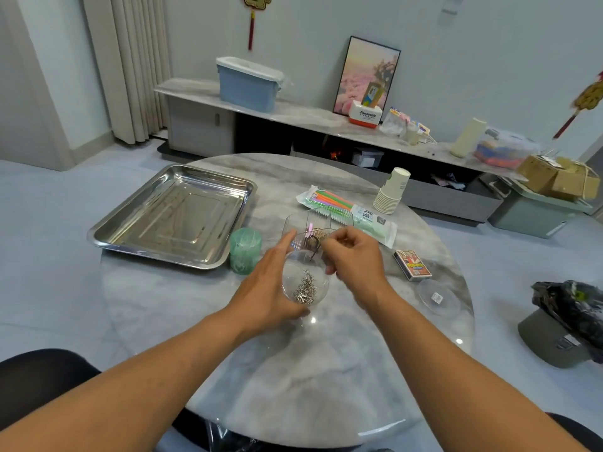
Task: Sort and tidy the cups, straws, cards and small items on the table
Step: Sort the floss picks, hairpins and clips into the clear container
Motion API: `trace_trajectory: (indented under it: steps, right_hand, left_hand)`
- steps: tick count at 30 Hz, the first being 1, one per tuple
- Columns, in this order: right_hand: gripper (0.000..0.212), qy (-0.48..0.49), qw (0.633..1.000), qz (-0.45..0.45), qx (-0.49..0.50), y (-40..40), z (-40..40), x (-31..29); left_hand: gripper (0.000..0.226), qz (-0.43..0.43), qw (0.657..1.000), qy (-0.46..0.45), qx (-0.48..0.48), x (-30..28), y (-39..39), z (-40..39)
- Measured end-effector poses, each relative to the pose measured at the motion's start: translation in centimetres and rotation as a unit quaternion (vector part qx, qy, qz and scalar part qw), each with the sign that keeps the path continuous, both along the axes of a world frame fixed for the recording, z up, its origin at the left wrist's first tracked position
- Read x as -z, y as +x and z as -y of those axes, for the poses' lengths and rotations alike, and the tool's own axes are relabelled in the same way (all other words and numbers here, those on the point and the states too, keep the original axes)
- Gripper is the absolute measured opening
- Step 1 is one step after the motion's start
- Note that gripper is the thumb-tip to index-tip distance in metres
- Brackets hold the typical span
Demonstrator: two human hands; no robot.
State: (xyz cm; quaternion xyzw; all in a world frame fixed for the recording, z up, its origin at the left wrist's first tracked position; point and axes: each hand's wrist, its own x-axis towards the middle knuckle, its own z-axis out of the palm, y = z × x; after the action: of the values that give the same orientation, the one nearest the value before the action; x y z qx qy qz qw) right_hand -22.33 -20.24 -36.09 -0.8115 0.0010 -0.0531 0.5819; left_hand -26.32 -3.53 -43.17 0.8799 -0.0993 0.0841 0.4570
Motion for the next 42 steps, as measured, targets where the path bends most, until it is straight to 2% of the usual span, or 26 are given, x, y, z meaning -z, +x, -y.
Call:
trace_trajectory:
  steps: [3, 6, 9, 13, 17, 21, 23, 26, 29, 31, 33, 35, 37, 38, 40, 42]
  right_hand:
    - [0.01, -0.018, 0.999, 0.027, 0.043, 2.8, 2.0, -2.1]
    - [0.011, -0.102, 0.989, 0.047, 0.094, 6.2, 3.3, -3.8]
    - [0.012, -0.213, 0.972, 0.043, 0.088, 8.8, 3.5, -4.5]
    - [0.02, -0.322, 0.946, -0.013, 0.044, 10.6, 3.3, -4.0]
    - [0.022, -0.354, 0.929, -0.018, 0.109, 10.6, 6.3, -3.3]
    - [0.016, -0.442, 0.879, -0.146, 0.103, 9.2, 12.4, -1.2]
    - [0.031, -0.473, 0.851, -0.205, 0.103, 7.9, 15.0, 0.4]
    - [0.06, -0.506, 0.828, -0.215, 0.11, 6.6, 17.3, 3.1]
    - [0.083, -0.453, 0.847, -0.253, 0.114, 6.6, 18.5, 5.3]
    - [0.089, -0.42, 0.855, -0.283, 0.11, 6.5, 18.8, 6.1]
    - [0.084, -0.443, 0.846, -0.274, 0.113, 6.4, 18.9, 6.7]
    - [0.067, -0.478, 0.839, -0.231, 0.124, 6.1, 18.2, 7.1]
    - [0.054, -0.467, 0.852, -0.193, 0.136, 5.9, 17.2, 7.6]
    - [0.052, -0.465, 0.855, -0.178, 0.143, 5.8, 16.8, 7.8]
    - [0.056, -0.502, 0.837, -0.137, 0.167, 5.7, 16.3, 8.0]
    - [0.073, -0.525, 0.82, -0.135, 0.182, 5.8, 16.6, 8.2]
  left_hand:
    - [0.136, -0.001, 1.0, -0.018, 0.001, 0.2, 0.3, 0.1]
    - [0.136, -0.001, 0.999, -0.031, 0.009, 0.2, 0.7, 0.5]
    - [0.135, -0.001, 0.999, -0.036, 0.019, 0.2, 1.2, 0.8]
    - [0.134, -0.003, 0.999, -0.047, 0.024, 0.1, 2.0, 1.0]
    - [0.135, -0.007, 0.998, -0.059, 0.021, 0.3, 2.9, 1.7]
    - [0.136, -0.016, 0.998, -0.052, 0.038, 0.5, 3.3, 2.9]
    - [0.135, -0.017, 0.998, -0.043, 0.047, 0.9, 3.5, 3.7]
    - [0.129, -0.018, 0.998, -0.036, 0.051, 1.3, 3.6, 4.6]
    - [0.126, -0.028, 0.998, -0.024, 0.042, 1.7, 3.8, 5.4]
    - [0.125, -0.036, 0.998, -0.015, 0.04, 1.9, 3.8, 5.6]
    - [0.122, -0.039, 0.998, -0.002, 0.043, 2.1, 4.0, 6.0]
    - [0.119, -0.04, 0.998, 0.012, 0.044, 2.3, 4.0, 6.3]
    - [0.117, -0.043, 0.998, 0.024, 0.037, 2.4, 4.0, 6.4]
    - [0.117, -0.042, 0.998, 0.029, 0.032, 2.5, 4.1, 6.4]
    - [0.116, -0.041, 0.998, 0.033, 0.026, 2.6, 4.1, 6.4]
    - [0.116, -0.044, 0.998, 0.034, 0.027, 2.7, 4.1, 6.3]
